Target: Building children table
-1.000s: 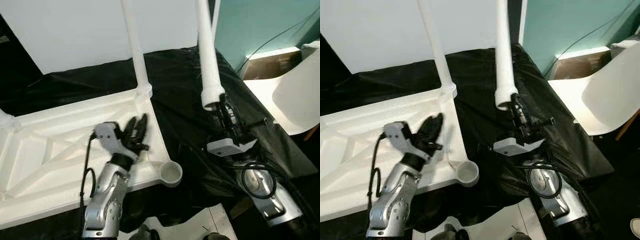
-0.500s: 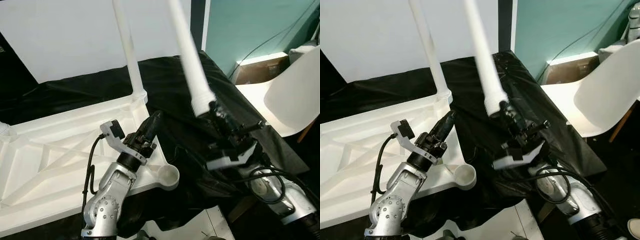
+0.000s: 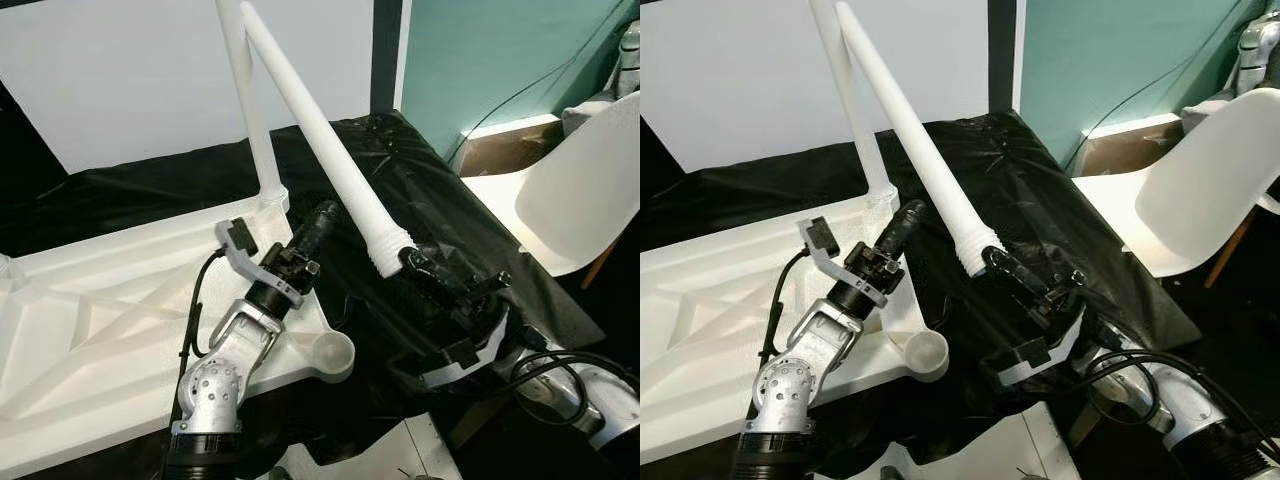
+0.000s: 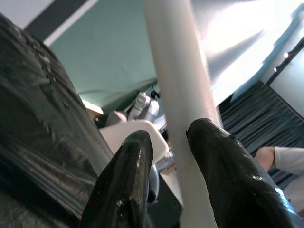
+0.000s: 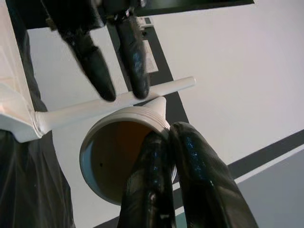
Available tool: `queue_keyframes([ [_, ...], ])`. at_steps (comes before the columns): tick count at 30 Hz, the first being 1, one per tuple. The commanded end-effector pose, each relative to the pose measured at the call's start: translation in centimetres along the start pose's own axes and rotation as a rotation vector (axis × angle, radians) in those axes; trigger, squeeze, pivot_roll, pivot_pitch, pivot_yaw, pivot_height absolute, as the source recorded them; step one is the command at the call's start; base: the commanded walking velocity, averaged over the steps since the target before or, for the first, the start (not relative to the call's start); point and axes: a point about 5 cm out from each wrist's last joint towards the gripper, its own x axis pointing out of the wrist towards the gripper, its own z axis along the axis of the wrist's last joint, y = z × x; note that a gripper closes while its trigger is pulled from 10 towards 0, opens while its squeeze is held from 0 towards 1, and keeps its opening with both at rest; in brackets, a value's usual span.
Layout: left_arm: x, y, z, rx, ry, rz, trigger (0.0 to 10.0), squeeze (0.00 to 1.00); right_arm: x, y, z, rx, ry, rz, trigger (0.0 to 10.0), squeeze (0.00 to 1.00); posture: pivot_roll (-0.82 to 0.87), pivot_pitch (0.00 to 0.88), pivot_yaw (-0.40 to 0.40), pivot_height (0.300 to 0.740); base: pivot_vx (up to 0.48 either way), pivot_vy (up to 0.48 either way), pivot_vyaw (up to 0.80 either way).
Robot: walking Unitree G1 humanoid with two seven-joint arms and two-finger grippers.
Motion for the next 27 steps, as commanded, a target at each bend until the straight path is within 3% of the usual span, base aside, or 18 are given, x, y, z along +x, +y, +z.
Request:
queue_keyframes([
  [1, 0.1, -0.8, 0.0, 0.009, 0.005, -0.195, 10.0, 0.0, 0.2, -0.3, 0.4, 0.004, -0.057, -0.014, 10.0, 0.0, -0.13, 0.0, 0.066, 0.74, 0.0, 0.0, 0.0],
  [10, 2.0, -0.8, 0.4, -0.014, -0.021, -0.219, 10.0, 0.0, -1.6, -0.8, 0.7, -0.009, -0.15, 0.055, 10.0, 0.0, -0.15, 0.0, 0.048, 0.74, 0.0, 0.0, 0.0],
  [12, 2.9, -0.9, 0.9, -0.027, -0.043, -0.23, 10.0, 0.0, -3.2, -0.9, 1.3, 0.014, -0.153, 0.097, 10.0, 0.0, -0.15, 0.0, 0.045, 0.74, 0.0, 0.0, 0.0],
  [20, 3.4, -1.2, 1.2, -0.073, -0.039, -0.282, 10.0, 0.0, -5.5, -0.8, 3.0, 0.052, -0.096, 0.14, 10.0, 0.0, -0.18, 0.0, 0.065, 0.74, 0.0, 0.0, 0.0],
  [27, 3.8, -1.7, 0.4, -0.069, 0.01, -0.327, 10.0, 0.0, -6.0, -1.0, 3.2, 0.046, -0.124, 0.167, 10.0, 0.0, -0.2, 0.0, 0.074, 0.74, 0.0, 0.0, 0.0],
])
